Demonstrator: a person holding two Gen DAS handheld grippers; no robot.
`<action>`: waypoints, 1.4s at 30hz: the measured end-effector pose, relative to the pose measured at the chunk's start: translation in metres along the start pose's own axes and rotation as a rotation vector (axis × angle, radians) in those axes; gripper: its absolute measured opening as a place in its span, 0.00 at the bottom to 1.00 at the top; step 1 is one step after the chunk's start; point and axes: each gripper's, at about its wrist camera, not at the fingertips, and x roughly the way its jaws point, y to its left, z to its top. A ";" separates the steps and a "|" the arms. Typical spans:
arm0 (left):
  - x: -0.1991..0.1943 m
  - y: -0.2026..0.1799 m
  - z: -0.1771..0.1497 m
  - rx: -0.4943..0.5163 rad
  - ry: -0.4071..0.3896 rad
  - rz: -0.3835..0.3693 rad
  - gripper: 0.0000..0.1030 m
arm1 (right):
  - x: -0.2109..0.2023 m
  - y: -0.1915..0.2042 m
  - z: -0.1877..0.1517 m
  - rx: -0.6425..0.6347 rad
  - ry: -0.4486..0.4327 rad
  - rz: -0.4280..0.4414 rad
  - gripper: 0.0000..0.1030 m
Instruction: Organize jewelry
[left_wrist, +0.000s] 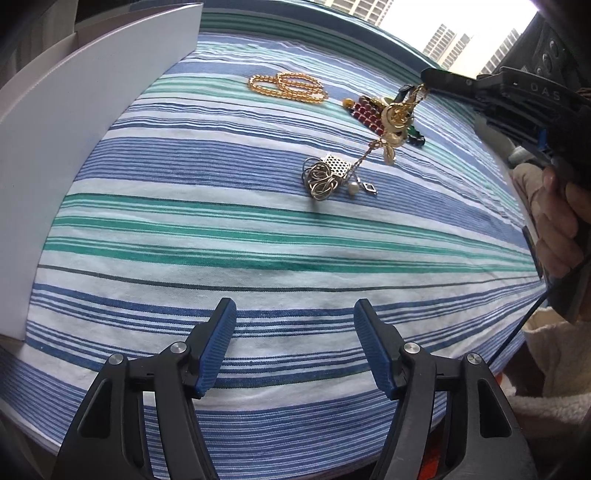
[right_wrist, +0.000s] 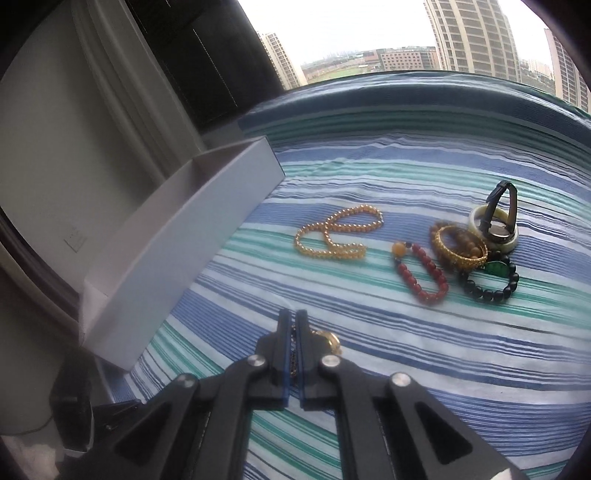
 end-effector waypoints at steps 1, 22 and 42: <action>-0.002 0.000 -0.001 0.004 -0.005 0.002 0.66 | -0.007 0.001 0.001 0.003 -0.012 0.008 0.02; -0.004 -0.020 -0.005 0.046 0.004 0.001 0.68 | -0.135 -0.037 -0.038 0.123 -0.135 -0.053 0.02; -0.045 -0.024 0.059 0.096 -0.168 0.312 0.78 | -0.103 -0.118 -0.120 0.335 0.014 -0.282 0.54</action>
